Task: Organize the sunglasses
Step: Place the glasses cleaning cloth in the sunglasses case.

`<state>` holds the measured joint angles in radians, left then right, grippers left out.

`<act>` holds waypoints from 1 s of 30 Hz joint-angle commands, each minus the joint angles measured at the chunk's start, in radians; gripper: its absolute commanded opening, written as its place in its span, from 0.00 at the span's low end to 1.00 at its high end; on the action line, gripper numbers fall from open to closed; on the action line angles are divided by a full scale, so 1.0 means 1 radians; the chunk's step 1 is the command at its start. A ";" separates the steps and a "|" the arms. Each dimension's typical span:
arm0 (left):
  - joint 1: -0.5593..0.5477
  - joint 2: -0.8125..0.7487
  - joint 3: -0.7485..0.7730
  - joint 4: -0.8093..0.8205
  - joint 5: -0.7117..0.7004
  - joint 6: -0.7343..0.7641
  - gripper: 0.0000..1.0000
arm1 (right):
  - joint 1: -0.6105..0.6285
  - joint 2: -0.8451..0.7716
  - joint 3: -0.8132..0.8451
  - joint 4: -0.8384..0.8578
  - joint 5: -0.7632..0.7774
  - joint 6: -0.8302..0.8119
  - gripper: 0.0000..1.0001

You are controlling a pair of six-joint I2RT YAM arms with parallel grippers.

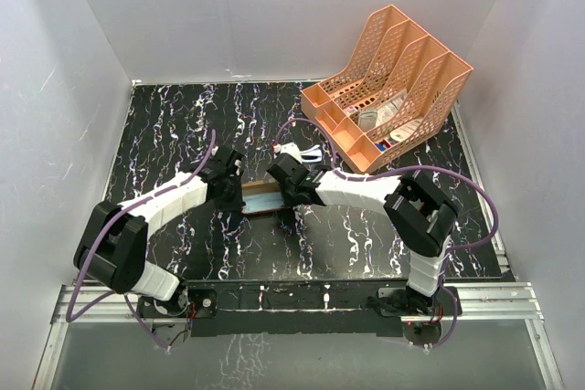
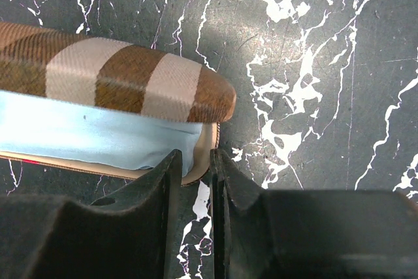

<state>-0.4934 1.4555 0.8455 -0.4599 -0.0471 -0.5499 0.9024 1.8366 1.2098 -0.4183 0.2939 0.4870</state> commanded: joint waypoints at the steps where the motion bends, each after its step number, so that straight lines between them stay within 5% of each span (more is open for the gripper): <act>1: -0.005 -0.060 0.048 -0.059 -0.010 0.008 0.12 | 0.003 -0.048 0.001 0.012 0.032 0.001 0.23; 30: -0.004 0.031 0.287 -0.027 -0.148 0.105 0.13 | 0.007 -0.060 -0.046 0.044 0.022 0.010 0.23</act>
<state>-0.4950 1.4471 1.0908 -0.5076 -0.1631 -0.4816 0.9031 1.8248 1.1667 -0.4133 0.2970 0.4923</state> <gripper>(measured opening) 0.125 0.228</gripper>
